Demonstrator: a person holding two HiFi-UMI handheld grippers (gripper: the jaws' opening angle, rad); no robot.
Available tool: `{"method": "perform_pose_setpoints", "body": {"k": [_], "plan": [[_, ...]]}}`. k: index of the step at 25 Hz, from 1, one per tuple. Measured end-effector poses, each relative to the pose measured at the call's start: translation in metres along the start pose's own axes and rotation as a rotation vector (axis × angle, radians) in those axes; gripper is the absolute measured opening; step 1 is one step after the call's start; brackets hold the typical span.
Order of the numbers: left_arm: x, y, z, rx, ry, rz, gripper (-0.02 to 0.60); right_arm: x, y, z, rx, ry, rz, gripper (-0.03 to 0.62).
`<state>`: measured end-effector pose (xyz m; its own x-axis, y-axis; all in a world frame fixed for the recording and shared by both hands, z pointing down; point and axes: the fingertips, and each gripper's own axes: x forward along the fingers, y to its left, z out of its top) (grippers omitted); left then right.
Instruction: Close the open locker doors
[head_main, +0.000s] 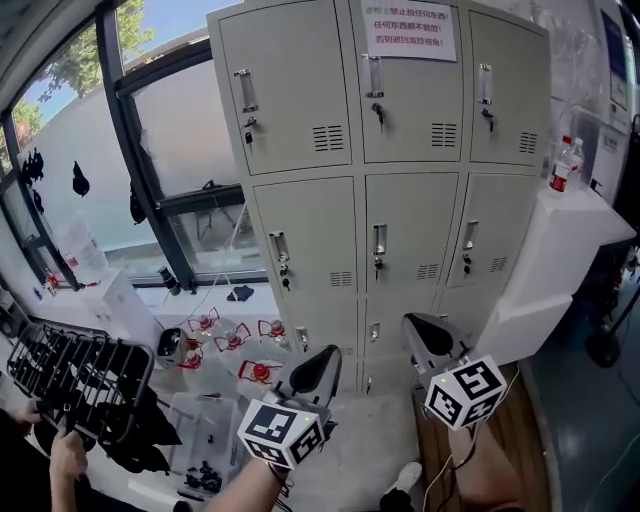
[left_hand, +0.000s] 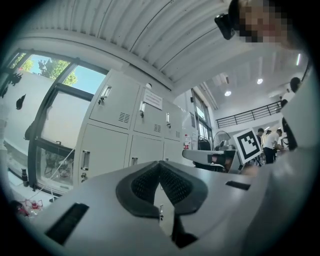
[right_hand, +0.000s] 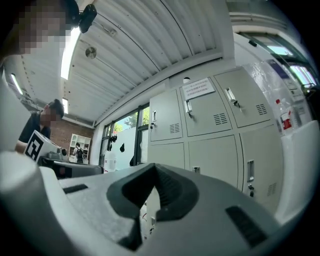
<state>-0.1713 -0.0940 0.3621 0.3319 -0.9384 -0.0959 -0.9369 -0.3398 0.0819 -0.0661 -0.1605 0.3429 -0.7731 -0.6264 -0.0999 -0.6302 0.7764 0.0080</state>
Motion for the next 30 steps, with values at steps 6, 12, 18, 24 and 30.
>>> {"method": "perform_pose_setpoints", "body": {"k": [6, 12, 18, 24, 30], "plan": [[-0.039, -0.022, 0.002, -0.020, 0.003, -0.074, 0.002, -0.048, 0.032, 0.009, -0.009, 0.018, -0.078, 0.000], [-0.055, -0.061, 0.006, -0.023, -0.010, -0.127, 0.002, -0.102, 0.033, 0.021, -0.029, 0.016, -0.156, 0.000], [-0.061, -0.122, 0.003, -0.031, -0.016, -0.142, 0.002, -0.166, 0.023, 0.030, -0.039, 0.008, -0.173, 0.000], [-0.071, -0.206, -0.005, -0.021, -0.011, -0.121, 0.002, -0.246, 0.010, 0.029, -0.023, 0.013, -0.143, 0.001], [-0.093, -0.267, -0.011, 0.024, 0.002, -0.033, 0.002, -0.297, 0.004, 0.029, -0.002, 0.013, -0.052, 0.000]]}}
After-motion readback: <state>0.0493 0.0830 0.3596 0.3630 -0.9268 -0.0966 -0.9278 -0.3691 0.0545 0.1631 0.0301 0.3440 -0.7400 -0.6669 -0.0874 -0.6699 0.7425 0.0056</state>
